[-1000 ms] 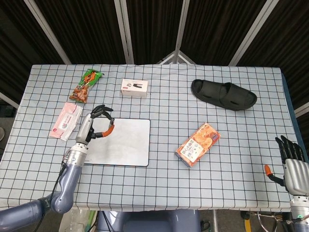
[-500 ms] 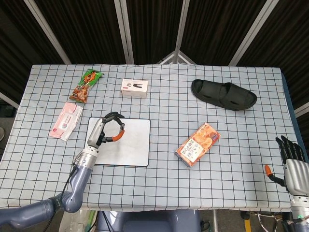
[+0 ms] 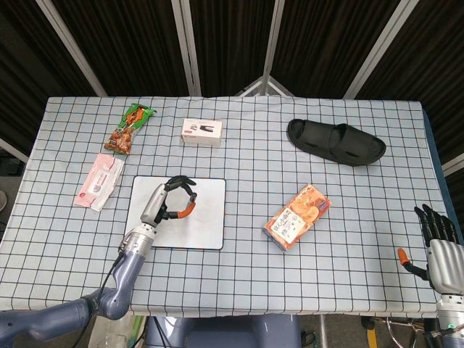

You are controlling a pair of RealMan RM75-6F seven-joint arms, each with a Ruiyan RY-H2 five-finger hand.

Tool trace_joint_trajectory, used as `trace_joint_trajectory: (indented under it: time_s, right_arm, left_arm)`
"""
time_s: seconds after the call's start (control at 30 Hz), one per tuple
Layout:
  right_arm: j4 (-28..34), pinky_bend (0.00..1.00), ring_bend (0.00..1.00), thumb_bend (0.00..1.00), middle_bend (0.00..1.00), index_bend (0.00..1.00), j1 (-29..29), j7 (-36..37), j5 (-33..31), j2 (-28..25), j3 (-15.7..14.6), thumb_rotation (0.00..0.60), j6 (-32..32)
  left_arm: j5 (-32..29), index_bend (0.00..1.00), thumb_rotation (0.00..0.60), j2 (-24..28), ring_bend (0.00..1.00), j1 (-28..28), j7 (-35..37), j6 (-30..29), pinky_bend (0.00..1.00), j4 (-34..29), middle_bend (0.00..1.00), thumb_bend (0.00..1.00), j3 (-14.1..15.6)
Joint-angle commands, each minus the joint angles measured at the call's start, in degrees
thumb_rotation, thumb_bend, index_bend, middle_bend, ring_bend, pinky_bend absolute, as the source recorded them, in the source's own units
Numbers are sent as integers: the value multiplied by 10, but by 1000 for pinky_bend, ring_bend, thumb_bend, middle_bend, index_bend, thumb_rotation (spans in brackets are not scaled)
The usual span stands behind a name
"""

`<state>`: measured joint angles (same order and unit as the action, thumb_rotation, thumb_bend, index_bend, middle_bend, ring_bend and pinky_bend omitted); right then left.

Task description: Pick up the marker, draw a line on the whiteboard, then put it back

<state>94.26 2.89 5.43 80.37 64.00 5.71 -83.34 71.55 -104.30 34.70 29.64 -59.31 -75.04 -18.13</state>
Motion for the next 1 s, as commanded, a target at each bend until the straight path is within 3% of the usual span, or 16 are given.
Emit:
trace_joint_trajectory:
  time_s: [0.03,1.0]
  right_arm:
    - [0,0,0,344,0,0,0,1,1,0,0,600,0]
    - [-2,0,0,344,0,0,-3,5,4,0,-2,600,-3]
  left_arm:
    - [1,773,600,-5,151,3,3,1,197,5,305,574,1]
    - [4,776,600,-19,151,16,0,5,197,50,307,571,4]
